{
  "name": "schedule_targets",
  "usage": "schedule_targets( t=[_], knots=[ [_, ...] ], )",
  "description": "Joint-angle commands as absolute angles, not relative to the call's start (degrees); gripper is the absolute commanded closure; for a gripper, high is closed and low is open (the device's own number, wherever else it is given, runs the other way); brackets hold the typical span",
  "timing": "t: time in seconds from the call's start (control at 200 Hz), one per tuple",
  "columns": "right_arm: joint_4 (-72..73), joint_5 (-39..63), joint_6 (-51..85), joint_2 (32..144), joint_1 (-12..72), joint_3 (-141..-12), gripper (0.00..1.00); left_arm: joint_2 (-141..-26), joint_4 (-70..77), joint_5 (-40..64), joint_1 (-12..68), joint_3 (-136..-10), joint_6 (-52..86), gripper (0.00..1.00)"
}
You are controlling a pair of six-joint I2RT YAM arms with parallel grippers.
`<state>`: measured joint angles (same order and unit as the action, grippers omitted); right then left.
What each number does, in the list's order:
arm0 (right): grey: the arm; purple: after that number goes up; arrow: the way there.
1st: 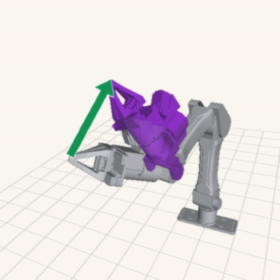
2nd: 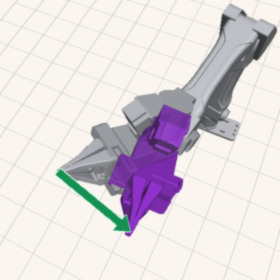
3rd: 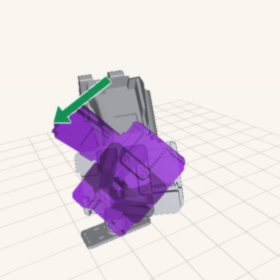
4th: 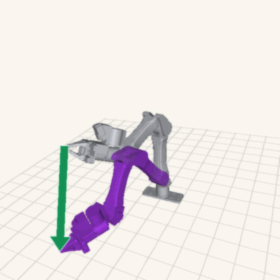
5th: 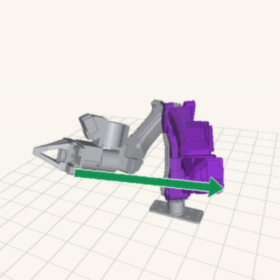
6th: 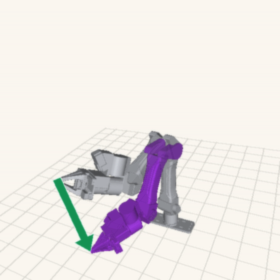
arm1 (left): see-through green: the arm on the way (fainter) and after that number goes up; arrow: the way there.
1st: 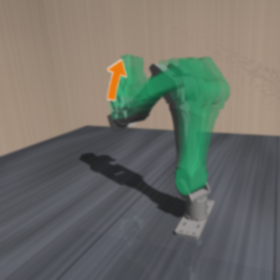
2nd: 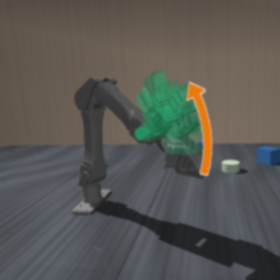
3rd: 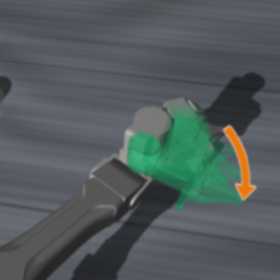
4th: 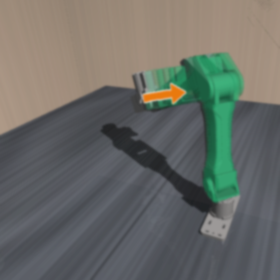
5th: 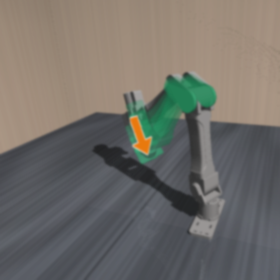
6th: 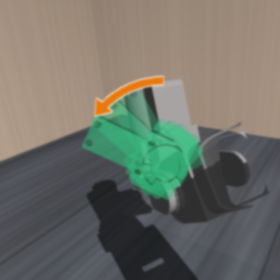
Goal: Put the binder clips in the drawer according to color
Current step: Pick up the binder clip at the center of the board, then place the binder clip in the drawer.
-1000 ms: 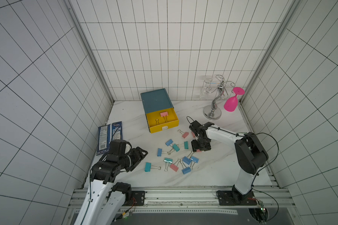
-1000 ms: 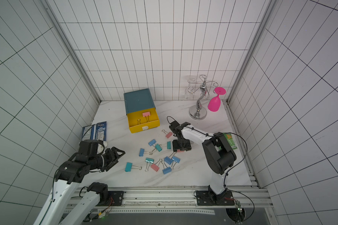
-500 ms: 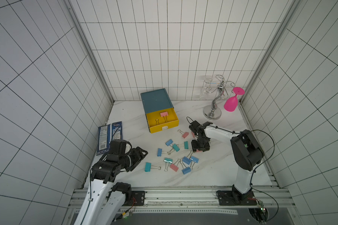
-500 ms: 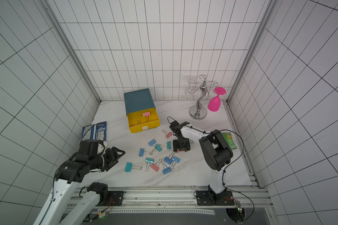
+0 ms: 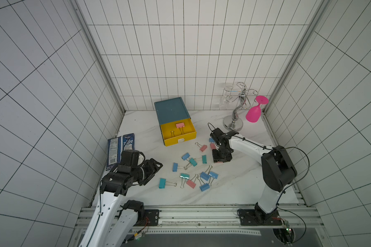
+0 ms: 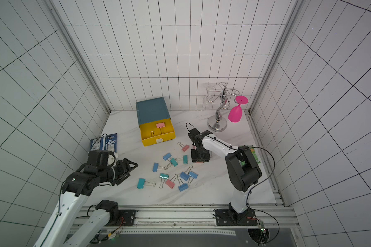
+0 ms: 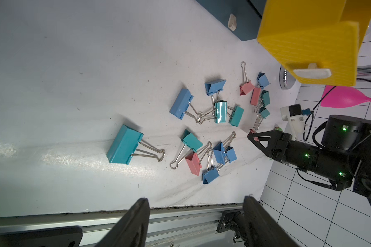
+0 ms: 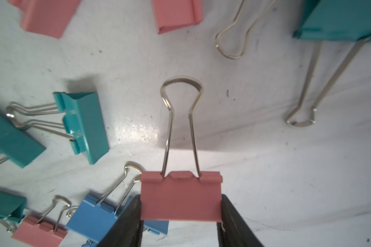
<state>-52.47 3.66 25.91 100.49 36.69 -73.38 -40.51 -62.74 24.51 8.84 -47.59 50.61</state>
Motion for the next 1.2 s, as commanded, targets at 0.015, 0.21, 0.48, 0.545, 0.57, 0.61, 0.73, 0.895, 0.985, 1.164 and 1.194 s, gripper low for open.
schedule_targets(
  t=[0.015,0.21,0.48,0.545,0.57,0.61,0.73,0.895,0.985,1.164,1.194],
  knots=[
    [-55.98,3.84,26.33,93.90,35.06,-75.96,0.58,-42.43,-57.70,26.82,8.51,-51.24,51.98,0.27],
    [-57.79,7.25,24.91,88.20,34.10,-81.79,0.57,-47.57,-52.25,30.39,8.48,-55.70,53.47,0.27],
    [-61.97,13.40,23.83,92.17,36.83,-98.33,0.56,-53.10,-40.72,34.68,8.19,-60.29,58.19,0.27],
    [-63.36,14.04,23.34,95.09,39.01,-104.38,0.56,-54.00,-38.80,35.74,8.00,-60.31,58.99,0.27],
    [-63.96,14.48,23.29,96.39,39.71,-106.71,0.56,-54.25,-38.12,36.33,7.75,-60.10,59.33,0.27],
    [-64.60,15.25,23.29,98.47,40.76,-110.41,0.56,-54.49,-36.65,37.62,7.21,-59.45,60.24,0.27],
    [-66.63,17.52,23.46,105.51,43.44,-121.59,0.55,-53.58,-33.92,40.00,5.58,-57.25,62.25,0.27],
    [-68.42,20.33,23.81,113.90,45.97,-133.47,0.55,-51.01,-36.16,38.83,4.42,-55.22,61.76,0.27],
    [-68.07,21.52,24.16,117.46,46.94,-137.72,0.54,-49.07,-36.37,38.92,3.72,-53.22,62.55,0.27],
    [-66.55,24.67,25.50,123.67,48.29,-144.94,0.52,-46.17,-37.14,38.63,2.73,-50.68,63.72,0.27],
    [-66.04,25.20,25.80,124.34,48.41,-145.70,0.52,-45.86,-37.33,38.52,2.59,-50.60,63.72,0.27]
  ],
)
